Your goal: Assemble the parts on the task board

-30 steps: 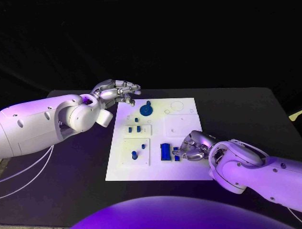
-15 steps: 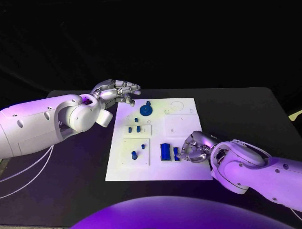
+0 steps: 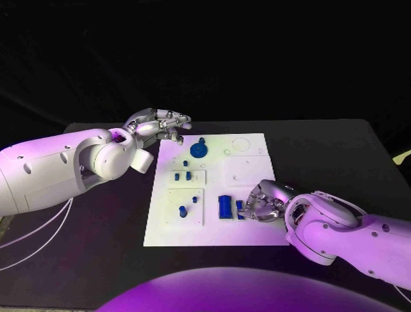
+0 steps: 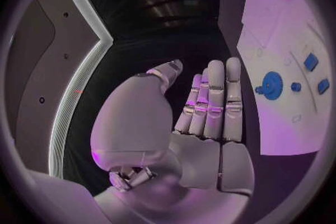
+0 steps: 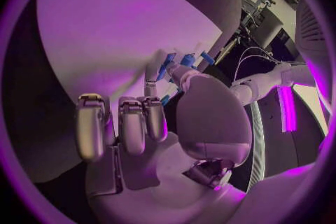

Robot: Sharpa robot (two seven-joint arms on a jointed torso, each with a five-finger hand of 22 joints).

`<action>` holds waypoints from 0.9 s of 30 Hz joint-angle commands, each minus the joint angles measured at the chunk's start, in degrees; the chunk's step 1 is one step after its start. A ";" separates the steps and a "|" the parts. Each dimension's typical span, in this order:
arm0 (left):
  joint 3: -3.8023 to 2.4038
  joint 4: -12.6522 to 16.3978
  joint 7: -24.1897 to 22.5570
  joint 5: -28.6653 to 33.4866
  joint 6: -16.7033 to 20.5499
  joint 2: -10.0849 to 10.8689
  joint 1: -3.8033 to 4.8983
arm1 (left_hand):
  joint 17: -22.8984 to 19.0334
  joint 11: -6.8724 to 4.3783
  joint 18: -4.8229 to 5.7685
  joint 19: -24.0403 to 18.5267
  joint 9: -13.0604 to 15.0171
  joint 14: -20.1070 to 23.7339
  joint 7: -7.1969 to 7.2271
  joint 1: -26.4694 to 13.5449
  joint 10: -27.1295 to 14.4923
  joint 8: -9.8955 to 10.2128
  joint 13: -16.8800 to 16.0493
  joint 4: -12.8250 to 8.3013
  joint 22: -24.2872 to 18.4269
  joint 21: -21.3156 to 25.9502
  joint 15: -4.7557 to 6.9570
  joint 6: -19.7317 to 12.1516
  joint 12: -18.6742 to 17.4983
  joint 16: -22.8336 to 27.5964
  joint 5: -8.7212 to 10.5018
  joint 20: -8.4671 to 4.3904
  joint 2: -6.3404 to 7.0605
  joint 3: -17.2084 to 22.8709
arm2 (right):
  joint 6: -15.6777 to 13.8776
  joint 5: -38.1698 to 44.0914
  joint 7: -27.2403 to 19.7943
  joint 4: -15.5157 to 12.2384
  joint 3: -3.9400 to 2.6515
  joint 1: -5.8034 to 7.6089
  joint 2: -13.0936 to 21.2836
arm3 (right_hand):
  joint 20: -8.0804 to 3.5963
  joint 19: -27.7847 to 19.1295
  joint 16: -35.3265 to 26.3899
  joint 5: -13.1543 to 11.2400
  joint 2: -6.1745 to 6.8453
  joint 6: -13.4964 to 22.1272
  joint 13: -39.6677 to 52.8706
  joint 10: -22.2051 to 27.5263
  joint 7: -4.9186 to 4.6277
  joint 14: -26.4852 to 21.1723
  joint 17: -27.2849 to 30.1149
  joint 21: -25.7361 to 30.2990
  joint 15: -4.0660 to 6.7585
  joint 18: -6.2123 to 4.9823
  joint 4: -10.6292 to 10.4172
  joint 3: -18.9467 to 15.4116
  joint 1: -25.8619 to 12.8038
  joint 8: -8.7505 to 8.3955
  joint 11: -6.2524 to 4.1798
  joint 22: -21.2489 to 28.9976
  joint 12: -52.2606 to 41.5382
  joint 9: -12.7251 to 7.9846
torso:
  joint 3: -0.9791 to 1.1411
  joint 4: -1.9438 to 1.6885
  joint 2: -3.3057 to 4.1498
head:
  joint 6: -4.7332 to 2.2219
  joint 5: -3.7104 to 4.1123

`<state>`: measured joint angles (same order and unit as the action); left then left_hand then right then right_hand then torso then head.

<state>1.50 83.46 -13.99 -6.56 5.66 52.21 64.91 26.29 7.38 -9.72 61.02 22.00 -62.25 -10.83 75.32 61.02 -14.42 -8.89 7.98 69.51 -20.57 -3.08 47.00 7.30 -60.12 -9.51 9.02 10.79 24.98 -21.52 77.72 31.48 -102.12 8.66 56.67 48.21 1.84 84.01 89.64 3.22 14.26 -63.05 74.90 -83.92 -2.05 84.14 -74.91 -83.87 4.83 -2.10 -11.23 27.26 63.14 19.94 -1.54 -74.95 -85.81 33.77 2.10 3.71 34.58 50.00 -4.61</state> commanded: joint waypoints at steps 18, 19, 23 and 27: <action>0.12 -4.51 -6.30 2.85 3.72 -3.30 -1.47 | -0.43 -1.55 -0.72 0.25 0.28 1.39 1.79 0.75 3.35 -2.30 -0.61 0.86 0.02 1.26 1.00 3.58 1.72 0.74 -0.24 -0.58 -0.97 0.47 | -9.05 -41.25 -39.63 13.18 -0.09 6.99 -0.56 | 4.65 -23.84 -35.16 1.03 -0.69 13.89 -27.32 28.13 -6.76 -16.77 32.80 57.57 -5.43 -7.88 3.38 4.58 11.84 -5.72 6.04 7.47 51.33 -0.12 | -2.11 0.83 -3.07 | -1.74 0.29; 0.12 -5.06 -7.05 3.10 4.77 -3.73 -1.64 | -1.10 -1.78 -0.64 -0.41 0.28 2.75 2.10 0.88 4.25 -2.33 -0.49 1.14 -0.19 2.01 1.05 4.37 1.46 2.26 -0.13 -0.78 -0.72 0.88 | -7.39 -44.58 -41.29 15.23 -0.10 7.36 -1.22 | 5.21 -24.83 -38.19 1.04 -0.74 14.07 -31.14 28.22 -7.08 -18.35 34.36 59.95 -6.02 -8.17 4.43 5.66 11.77 -5.36 6.55 9.37 54.39 -0.64 | -2.35 0.92 -3.37 | -2.55 0.34; 0.13 -6.65 -9.30 3.83 7.86 -4.92 -2.21 | -4.78 -1.73 -0.29 -5.01 0.14 7.59 2.29 1.17 6.52 -1.69 0.44 2.35 -2.65 6.95 0.15 5.35 -0.43 11.25 0.42 -0.19 -0.18 2.21 | -2.04 -52.84 -45.16 22.08 -0.18 8.12 -3.75 | 7.40 -28.60 -49.02 1.81 -0.86 14.05 -42.53 29.26 -8.45 -23.68 39.86 67.27 -8.02 -8.14 6.19 7.09 9.99 -4.95 8.27 15.73 63.55 -2.77 | -2.54 1.03 -3.90 | -4.29 0.63; 0.14 -9.09 -11.29 5.66 10.06 -6.58 -2.87 | -8.37 -1.33 -0.19 -11.06 -0.36 10.45 2.22 1.46 5.54 0.51 2.60 3.83 -9.23 14.61 -2.26 3.16 -3.71 25.68 1.54 2.01 0.71 2.58 | 4.01 -58.81 -48.78 31.78 -0.29 8.53 -7.78 | 10.40 -32.18 -65.23 1.90 -1.76 13.70 -54.48 28.99 -9.02 -29.25 47.34 76.04 -11.06 -8.09 7.68 6.69 8.29 -7.04 10.18 25.21 72.99 -6.11 | -2.61 1.33 -4.54 | -6.49 0.71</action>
<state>1.68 74.79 -20.81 -3.58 11.69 45.93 62.16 18.13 5.96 -9.71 50.35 21.69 -52.09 -8.56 76.83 66.69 -14.03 -6.36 11.67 60.41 -6.27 -5.19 50.38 3.92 -35.11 -8.13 10.99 11.03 27.47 -25.72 30.81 -9.25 -72.82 8.39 65.15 40.88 11.91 52.05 25.52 5.32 12.45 -49.47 21.11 -55.30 -10.98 55.73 -28.05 -8.34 -5.98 -9.34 -3.58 34.05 71.86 13.07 8.13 -50.22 -13.49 27.82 -0.30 4.80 30.72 44.74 -4.04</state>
